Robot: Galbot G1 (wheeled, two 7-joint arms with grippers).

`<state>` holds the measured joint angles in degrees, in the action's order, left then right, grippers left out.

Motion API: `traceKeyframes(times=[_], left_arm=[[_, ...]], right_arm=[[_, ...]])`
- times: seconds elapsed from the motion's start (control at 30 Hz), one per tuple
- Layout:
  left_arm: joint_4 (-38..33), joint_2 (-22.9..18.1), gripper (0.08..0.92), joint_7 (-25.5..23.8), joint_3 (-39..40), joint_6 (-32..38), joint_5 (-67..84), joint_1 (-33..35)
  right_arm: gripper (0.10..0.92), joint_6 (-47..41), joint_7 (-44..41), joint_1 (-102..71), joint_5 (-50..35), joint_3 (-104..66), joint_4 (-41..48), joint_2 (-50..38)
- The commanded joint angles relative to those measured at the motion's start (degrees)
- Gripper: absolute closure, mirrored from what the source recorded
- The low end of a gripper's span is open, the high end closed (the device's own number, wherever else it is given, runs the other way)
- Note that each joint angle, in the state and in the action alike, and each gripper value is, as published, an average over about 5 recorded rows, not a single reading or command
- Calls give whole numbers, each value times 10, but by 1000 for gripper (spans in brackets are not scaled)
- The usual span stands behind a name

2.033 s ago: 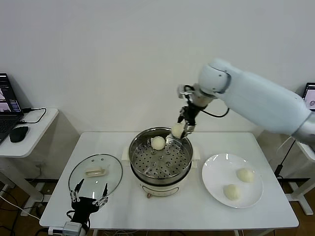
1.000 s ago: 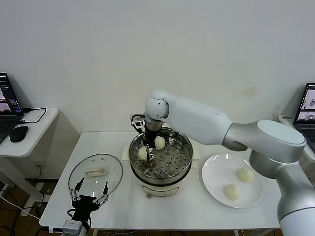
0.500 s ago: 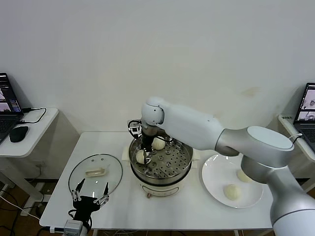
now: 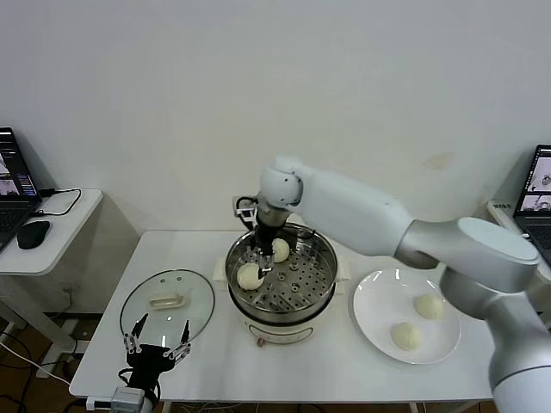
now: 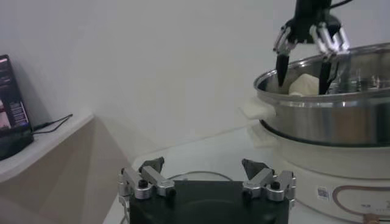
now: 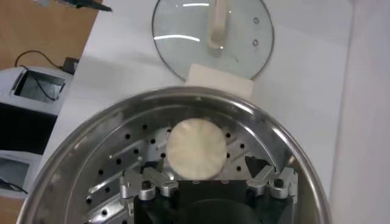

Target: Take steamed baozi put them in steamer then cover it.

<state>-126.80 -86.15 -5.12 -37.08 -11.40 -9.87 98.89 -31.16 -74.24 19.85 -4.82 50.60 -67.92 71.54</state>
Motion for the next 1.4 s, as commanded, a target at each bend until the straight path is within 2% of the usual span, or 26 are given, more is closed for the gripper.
traceKeyframes(times=[0.03, 0.4, 0.57, 0.9, 1.4], left_arm=[[-10, -1, 177, -1, 1, 1, 0, 7], [-9, 5, 177, -7, 1, 2, 5, 8], [8, 9, 177, -7, 0, 2, 6, 3], [16, 5, 177, -10, 6, 0, 3, 4], [32, 11, 177, -12, 7, -2, -1, -3]], right_arm=[[203, 27, -34, 26, 4, -54, -110, -175], [203, 97, -64, -16, 47, -100, -213, -399], [203, 124, -63, -91, 93, -127, -231, -451], [203, 142, -48, -255, 174, -193, -213, -449], [203, 142, -32, -327, 195, -195, -178, -412]])
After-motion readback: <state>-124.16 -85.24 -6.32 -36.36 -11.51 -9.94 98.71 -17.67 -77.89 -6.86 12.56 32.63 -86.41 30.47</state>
